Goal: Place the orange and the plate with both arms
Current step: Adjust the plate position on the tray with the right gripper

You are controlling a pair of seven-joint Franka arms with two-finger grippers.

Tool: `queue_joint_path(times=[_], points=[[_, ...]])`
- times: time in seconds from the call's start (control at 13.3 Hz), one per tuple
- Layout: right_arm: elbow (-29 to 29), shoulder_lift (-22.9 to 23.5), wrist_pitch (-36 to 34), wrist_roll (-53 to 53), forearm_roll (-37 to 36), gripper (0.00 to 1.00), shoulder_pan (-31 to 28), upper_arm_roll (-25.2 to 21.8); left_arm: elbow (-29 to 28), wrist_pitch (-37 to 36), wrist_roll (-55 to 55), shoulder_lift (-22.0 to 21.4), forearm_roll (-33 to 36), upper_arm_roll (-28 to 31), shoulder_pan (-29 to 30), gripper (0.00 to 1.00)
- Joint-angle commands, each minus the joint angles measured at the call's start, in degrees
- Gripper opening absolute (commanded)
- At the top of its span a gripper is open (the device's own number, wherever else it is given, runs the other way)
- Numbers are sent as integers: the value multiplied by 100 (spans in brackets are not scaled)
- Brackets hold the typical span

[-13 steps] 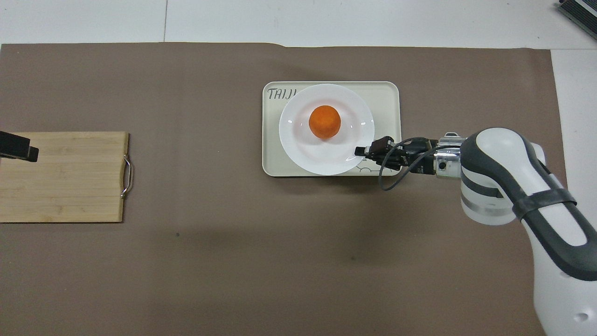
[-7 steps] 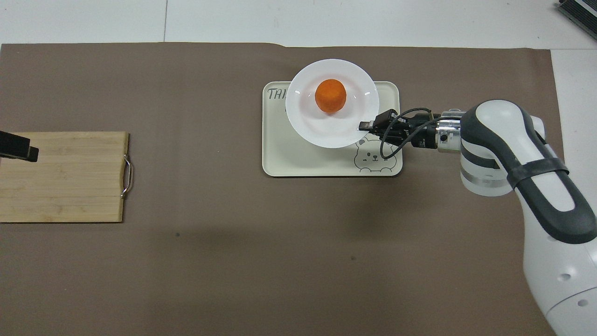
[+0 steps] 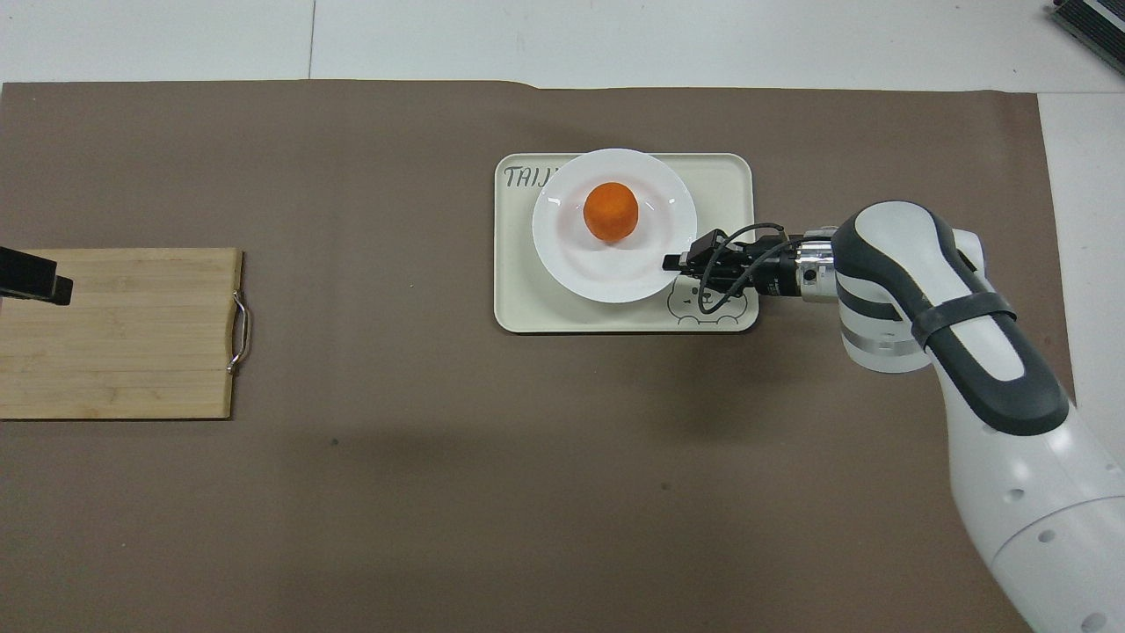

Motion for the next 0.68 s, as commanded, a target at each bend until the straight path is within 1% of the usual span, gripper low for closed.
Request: queue_joint_path(times=[0.0, 0.15, 0.23, 0.45, 0.6], points=[[-335, -255, -122, -130, -255, 0, -44, 16, -111, -54, 41, -118, 75, -44, 56, 100], [-353, -211, -157, -183, -326, 0, -131, 16, -111, -54, 41, -118, 75, -44, 56, 100], [-396, -211, -122, -288, -326, 0, -71, 16, -102, -54, 41, -118, 75, -44, 56, 100], [-467, -246, -244, -315, -387, 0, -140, 8, -111, -54, 41, -118, 75, -44, 56, 100], [-537, -255, -184, -280, -406, 0, -71, -1, -111, -54, 32, -118, 75, -44, 56, 100]])
